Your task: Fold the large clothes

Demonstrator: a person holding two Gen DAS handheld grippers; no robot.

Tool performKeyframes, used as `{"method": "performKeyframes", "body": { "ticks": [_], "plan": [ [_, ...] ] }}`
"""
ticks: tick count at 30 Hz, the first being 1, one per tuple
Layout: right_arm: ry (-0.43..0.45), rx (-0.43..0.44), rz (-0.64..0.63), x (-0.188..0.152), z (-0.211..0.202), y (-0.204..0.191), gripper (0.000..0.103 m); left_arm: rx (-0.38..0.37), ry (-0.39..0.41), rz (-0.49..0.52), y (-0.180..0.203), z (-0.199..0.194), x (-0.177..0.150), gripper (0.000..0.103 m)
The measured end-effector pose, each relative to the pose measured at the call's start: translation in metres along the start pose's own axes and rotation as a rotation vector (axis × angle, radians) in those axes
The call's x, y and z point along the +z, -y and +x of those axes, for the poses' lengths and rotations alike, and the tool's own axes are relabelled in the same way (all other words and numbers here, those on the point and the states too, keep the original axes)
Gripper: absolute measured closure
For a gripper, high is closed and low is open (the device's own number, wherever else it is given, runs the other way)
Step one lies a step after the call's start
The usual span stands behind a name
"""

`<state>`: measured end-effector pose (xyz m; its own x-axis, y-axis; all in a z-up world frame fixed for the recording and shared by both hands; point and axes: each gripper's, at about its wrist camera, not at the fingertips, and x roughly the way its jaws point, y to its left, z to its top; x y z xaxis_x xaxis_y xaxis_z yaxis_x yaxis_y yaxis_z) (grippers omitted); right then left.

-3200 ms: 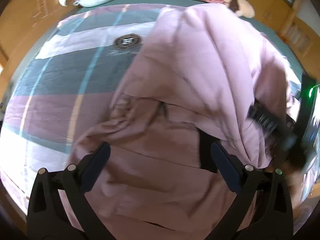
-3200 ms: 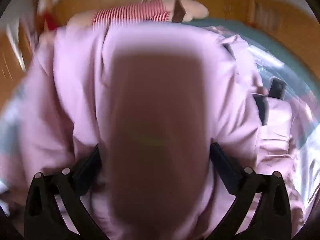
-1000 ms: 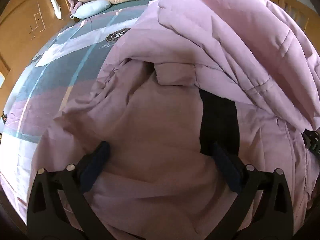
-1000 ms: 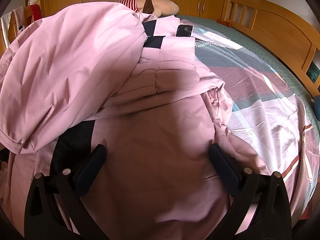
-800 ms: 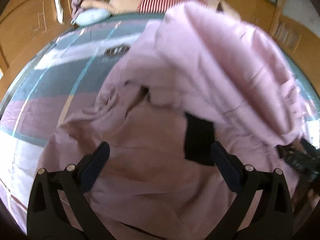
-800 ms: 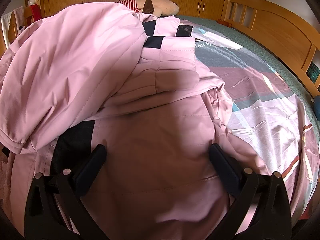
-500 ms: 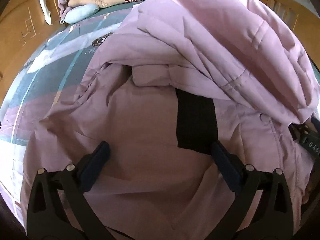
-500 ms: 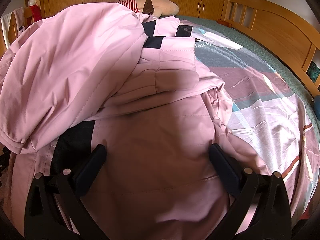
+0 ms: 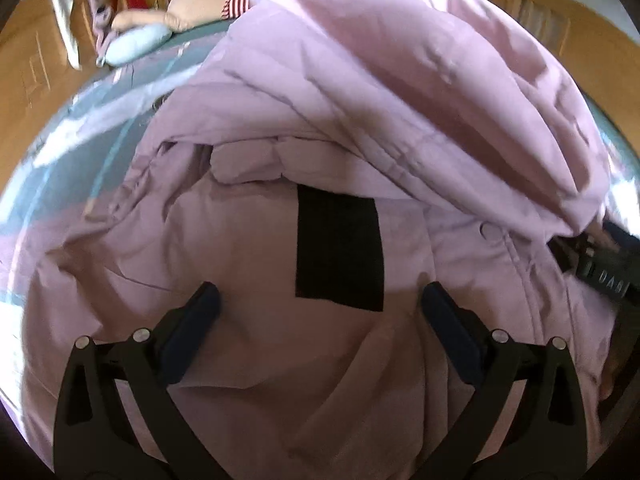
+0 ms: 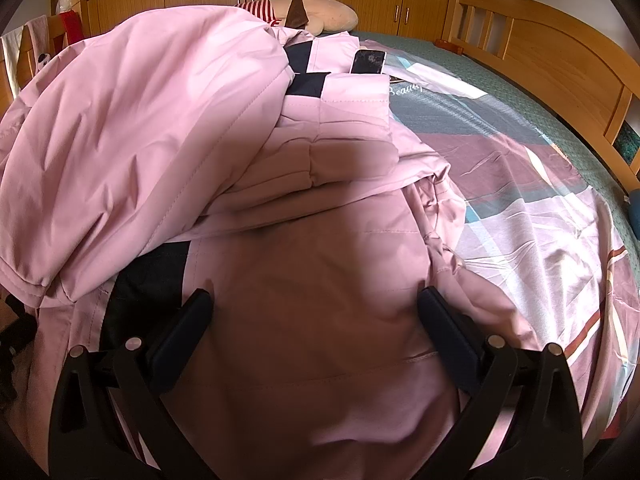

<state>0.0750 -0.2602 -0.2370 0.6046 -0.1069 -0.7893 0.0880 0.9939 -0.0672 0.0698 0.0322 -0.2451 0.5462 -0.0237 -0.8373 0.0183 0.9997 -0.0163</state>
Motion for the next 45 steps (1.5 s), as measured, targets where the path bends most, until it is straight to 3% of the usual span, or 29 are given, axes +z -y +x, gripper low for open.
{"method": "performKeyframes", "body": {
  "ticks": [3,8,10,11,12,15,23,25,28,30,32,34,37,42,45],
  "plan": [
    [0.0,0.0,0.0,0.0,0.0,0.0,0.001,-0.001,0.005,-0.002,-0.003,-0.005,0.005,0.002],
    [0.001,0.0,0.0,0.0,0.0,0.0,0.001,-0.03,0.151,-0.014,-0.01,-0.033,0.009,0.002],
    [0.0,0.0,0.0,0.0,0.0,0.0,0.001,-0.011,0.091,-0.005,-0.007,-0.02,0.01,0.002],
    [0.0,0.0,0.0,0.0,0.0,0.0,0.001,-0.001,-0.008,-0.006,-0.005,-0.002,0.007,0.002],
    [0.0,0.0,0.0,0.0,0.0,0.0,0.001,0.021,-0.022,0.007,-0.002,0.004,0.003,0.002],
    [0.0,-0.001,0.0,0.0,0.0,0.0,0.001,0.049,-0.008,0.025,0.002,0.002,0.002,0.002],
    [0.001,0.0,0.0,0.0,0.001,0.0,0.001,0.027,0.011,-0.016,-0.003,-0.011,0.004,0.002],
    [0.001,0.002,0.001,0.0,0.0,0.0,0.001,0.039,0.083,-0.05,-0.006,-0.033,0.0,0.002],
    [0.003,0.003,0.004,0.001,0.0,-0.001,0.001,0.085,0.268,-0.077,-0.011,-0.071,-0.002,0.002],
    [0.003,0.003,0.004,0.001,0.0,-0.001,0.001,0.097,0.306,-0.08,-0.013,-0.078,-0.003,0.002],
    [0.003,0.002,0.004,0.002,0.0,-0.001,0.001,0.086,0.215,-0.087,-0.014,-0.058,-0.003,0.002],
    [0.002,0.002,0.004,0.001,0.0,-0.001,0.001,0.075,0.007,-0.109,-0.016,-0.014,-0.009,0.002],
    [0.003,0.001,0.004,0.001,0.0,-0.001,0.001,0.119,0.027,-0.088,-0.012,-0.005,-0.01,0.002],
    [0.004,0.006,0.008,0.001,-0.001,-0.001,0.001,0.09,0.01,-0.127,-0.022,-0.016,-0.004,0.002],
    [0.005,0.012,0.013,0.002,0.0,0.0,0.001,0.168,0.088,-0.174,-0.043,-0.05,0.009,0.002]
  ]
}}
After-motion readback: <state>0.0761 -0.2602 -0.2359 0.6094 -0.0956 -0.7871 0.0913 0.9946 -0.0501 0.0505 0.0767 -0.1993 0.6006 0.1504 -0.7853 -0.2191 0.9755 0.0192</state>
